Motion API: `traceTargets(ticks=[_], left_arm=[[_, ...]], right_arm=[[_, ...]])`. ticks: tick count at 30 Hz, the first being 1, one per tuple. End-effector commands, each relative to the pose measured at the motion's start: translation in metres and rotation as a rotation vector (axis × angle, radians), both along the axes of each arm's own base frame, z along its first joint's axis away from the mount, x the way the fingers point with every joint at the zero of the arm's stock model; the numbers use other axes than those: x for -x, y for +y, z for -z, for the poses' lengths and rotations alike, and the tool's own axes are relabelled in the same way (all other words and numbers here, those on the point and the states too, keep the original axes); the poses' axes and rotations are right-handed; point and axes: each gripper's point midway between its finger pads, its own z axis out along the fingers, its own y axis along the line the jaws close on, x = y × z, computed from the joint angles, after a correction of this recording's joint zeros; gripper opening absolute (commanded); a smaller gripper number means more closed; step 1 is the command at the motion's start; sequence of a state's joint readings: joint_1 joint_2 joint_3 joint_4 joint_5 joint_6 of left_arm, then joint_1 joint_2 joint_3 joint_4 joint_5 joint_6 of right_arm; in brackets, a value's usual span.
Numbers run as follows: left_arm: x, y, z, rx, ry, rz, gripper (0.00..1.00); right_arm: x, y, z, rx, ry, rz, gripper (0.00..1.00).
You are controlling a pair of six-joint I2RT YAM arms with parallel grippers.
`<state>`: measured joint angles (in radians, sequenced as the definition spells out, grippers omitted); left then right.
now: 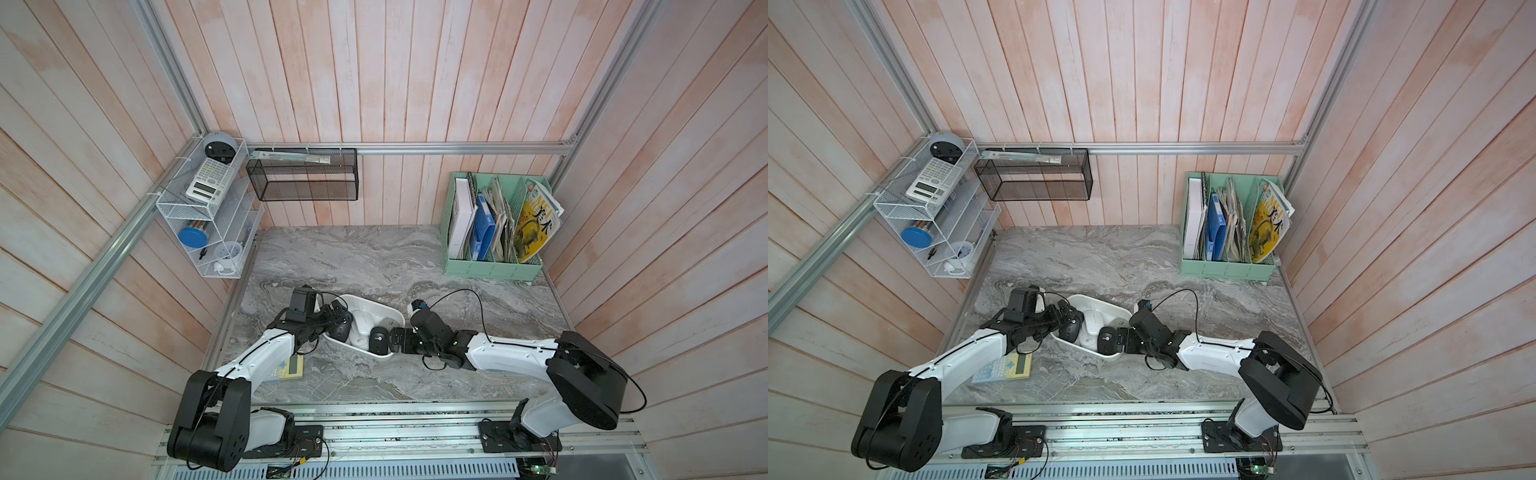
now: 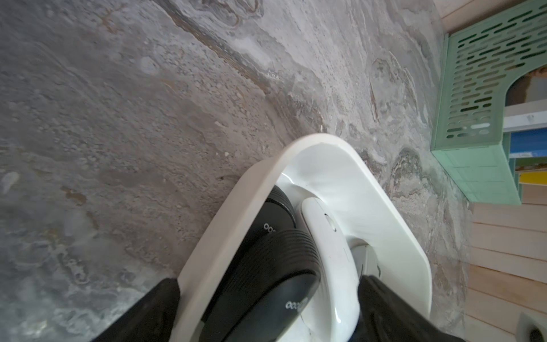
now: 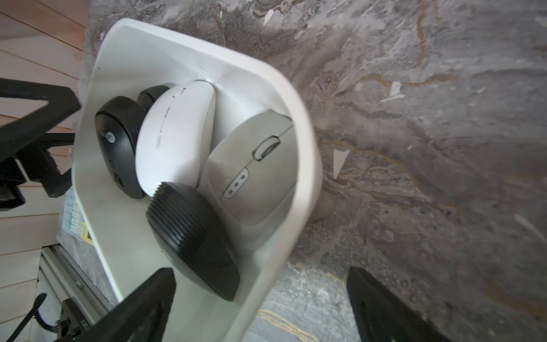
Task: Take out the mouse from the storage box
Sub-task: Move the storage box to the center of the board.
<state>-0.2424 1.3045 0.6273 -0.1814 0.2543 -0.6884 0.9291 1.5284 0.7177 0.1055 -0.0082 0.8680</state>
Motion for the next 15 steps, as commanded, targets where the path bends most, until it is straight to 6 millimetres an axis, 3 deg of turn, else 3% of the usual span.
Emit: traceTargets(ticks=[1, 8, 15], left_arm=[[0.002, -0.023, -0.006, 0.030, -0.046, 0.075, 1.00], [0.011, -0.045, -0.010, 0.051, -0.081, 0.144, 1.00], [0.023, -0.089, -0.006, 0.054, -0.086, 0.216, 1.00]], right_arm=[[-0.001, 0.013, -0.011, -0.045, -0.002, -0.015, 0.97], [-0.009, -0.018, -0.012, 0.023, -0.028, 0.053, 0.97], [-0.022, -0.051, -0.010, 0.017, 0.005, 0.120, 0.97]])
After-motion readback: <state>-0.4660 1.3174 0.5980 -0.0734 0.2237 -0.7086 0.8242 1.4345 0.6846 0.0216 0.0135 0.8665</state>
